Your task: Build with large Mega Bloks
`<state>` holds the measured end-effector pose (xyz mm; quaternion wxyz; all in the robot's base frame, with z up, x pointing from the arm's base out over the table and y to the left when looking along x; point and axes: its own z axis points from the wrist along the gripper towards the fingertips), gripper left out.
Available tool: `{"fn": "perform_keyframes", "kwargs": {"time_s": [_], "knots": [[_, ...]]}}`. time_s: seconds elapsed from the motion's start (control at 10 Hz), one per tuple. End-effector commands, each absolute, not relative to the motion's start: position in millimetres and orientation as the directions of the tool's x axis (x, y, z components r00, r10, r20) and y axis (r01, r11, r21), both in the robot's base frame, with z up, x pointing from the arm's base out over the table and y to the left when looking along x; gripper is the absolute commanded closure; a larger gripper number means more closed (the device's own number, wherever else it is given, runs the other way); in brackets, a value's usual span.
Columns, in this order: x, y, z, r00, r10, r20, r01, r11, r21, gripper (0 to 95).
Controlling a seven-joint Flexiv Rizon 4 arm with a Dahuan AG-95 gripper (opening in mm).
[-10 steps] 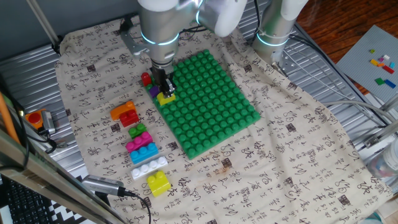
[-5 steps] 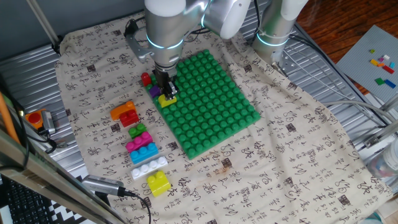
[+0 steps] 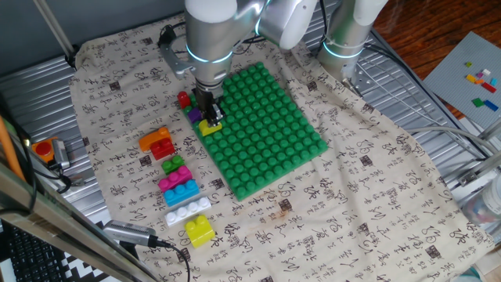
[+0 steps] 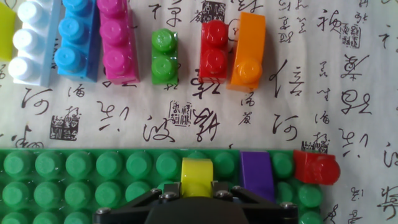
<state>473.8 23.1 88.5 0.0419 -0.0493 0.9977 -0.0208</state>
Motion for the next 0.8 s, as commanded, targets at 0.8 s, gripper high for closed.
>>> {"fn": "perform_keyframes", "kwargs": {"time_s": [0.8], "knots": [[477, 20, 72, -0.990, -0.112, -0.085, -0.108, 0.993, -0.051, 95.0]]}}
